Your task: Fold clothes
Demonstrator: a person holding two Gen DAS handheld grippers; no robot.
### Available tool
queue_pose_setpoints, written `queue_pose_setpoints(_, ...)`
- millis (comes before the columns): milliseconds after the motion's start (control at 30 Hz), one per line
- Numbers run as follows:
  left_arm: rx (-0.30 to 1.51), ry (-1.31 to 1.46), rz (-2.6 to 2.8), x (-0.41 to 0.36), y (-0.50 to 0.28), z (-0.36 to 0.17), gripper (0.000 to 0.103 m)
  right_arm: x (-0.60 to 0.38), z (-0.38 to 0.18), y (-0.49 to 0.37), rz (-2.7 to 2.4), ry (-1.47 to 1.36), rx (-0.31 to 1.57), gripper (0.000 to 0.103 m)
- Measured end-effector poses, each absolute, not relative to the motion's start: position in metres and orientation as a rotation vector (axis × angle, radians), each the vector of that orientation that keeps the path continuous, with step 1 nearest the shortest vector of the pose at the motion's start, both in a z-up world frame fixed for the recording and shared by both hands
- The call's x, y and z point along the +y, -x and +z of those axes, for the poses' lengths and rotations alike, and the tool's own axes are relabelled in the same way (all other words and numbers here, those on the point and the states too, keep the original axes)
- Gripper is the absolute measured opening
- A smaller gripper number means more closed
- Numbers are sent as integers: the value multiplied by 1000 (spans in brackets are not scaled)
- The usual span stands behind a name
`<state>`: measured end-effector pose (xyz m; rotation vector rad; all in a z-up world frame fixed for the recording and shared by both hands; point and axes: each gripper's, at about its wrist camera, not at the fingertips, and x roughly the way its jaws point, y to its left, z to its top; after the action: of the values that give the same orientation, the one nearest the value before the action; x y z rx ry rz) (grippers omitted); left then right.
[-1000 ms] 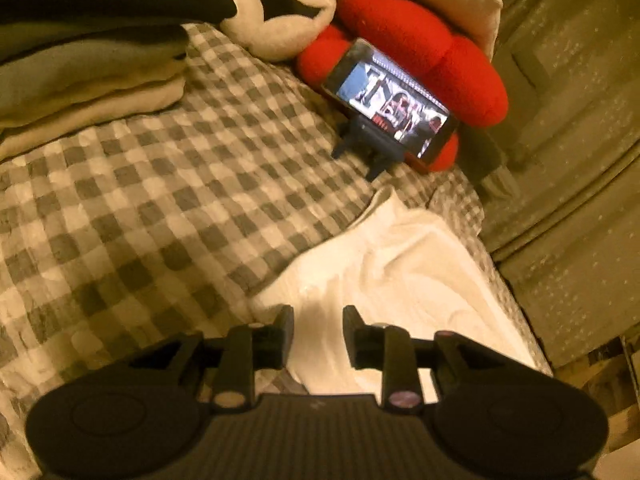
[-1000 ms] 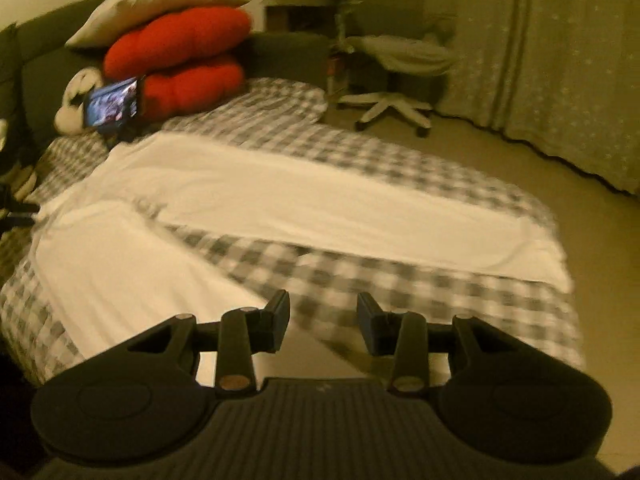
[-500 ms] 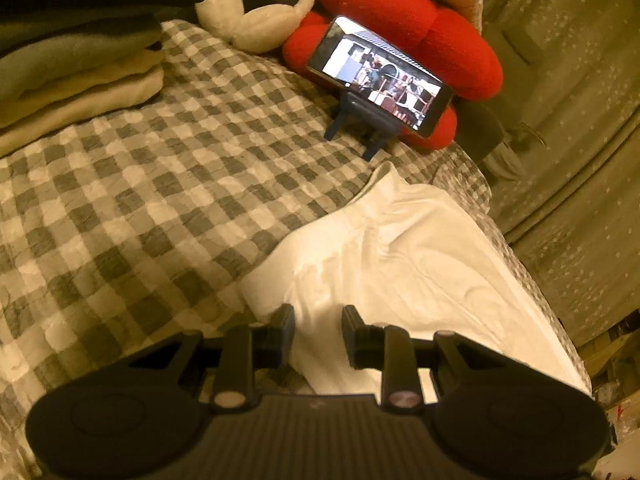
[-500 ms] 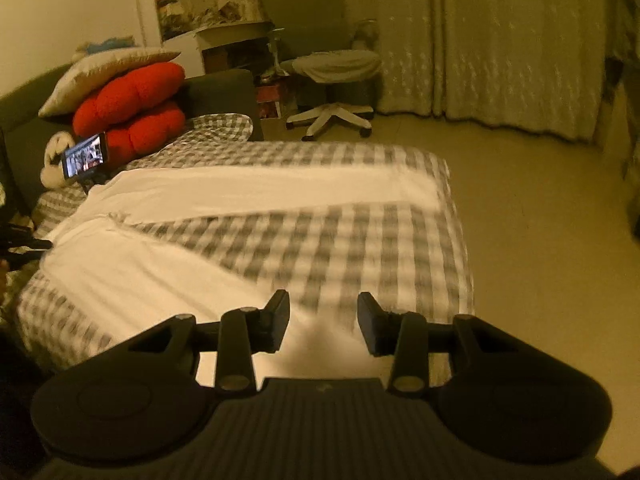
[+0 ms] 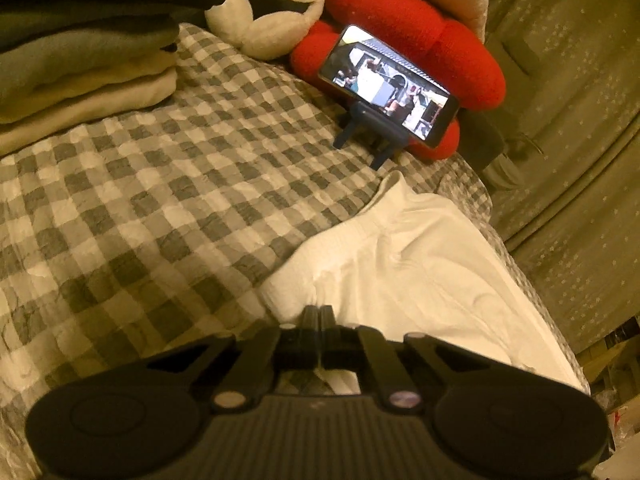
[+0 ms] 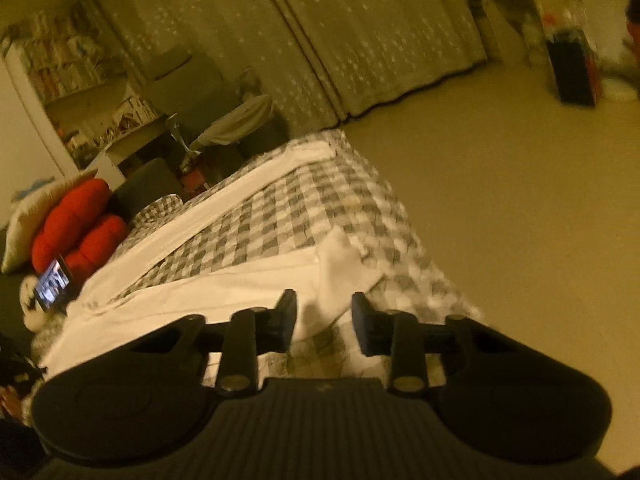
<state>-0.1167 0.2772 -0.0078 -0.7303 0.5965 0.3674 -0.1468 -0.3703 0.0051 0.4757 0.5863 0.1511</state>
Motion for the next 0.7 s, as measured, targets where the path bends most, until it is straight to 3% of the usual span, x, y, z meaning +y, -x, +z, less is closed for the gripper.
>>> queue_pose_setpoints(100, 589, 711, 396, 276, 119, -3, 0, -369, 3, 145, 114, -479, 561, 3)
queue_pose_setpoints(367, 567, 623, 410, 274, 132, 19, 0, -378, 26, 180, 40, -443, 472, 2)
queue_pose_setpoints(700, 558, 597, 390, 278, 139, 22, 0, -381, 8, 179, -44, -411, 518, 1)
